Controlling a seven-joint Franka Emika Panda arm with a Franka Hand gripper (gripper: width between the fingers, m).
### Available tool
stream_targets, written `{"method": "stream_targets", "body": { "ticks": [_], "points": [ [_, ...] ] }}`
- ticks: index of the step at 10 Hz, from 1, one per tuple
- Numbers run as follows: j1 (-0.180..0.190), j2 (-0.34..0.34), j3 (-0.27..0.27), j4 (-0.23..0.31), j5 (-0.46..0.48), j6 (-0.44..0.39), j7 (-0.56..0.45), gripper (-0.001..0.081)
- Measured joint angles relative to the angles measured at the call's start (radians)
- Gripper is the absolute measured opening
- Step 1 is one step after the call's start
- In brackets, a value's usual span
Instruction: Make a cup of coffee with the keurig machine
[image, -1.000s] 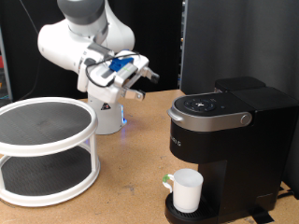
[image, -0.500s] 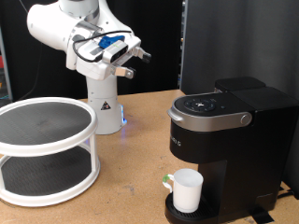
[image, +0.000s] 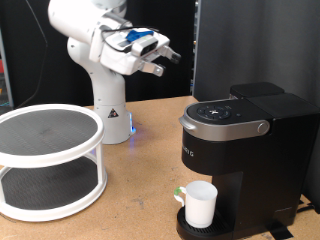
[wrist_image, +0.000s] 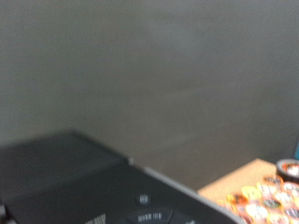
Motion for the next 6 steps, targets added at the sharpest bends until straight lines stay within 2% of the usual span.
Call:
{"method": "stream_targets", "body": {
  "ticks": [1,3,5,6],
  "points": [
    [0.001,0.015,0.065,0.015,-0.06,0.069,0.018,0.08],
    [0.013,0.055,0.157,0.054,-0.086,0.153,0.019,0.08],
    [0.037,0.116,0.194,0.109,0.015,0.218,0.042,0.08],
    [0.035,0.116,0.194,0.106,-0.008,0.214,0.031,0.08]
  ]
}}
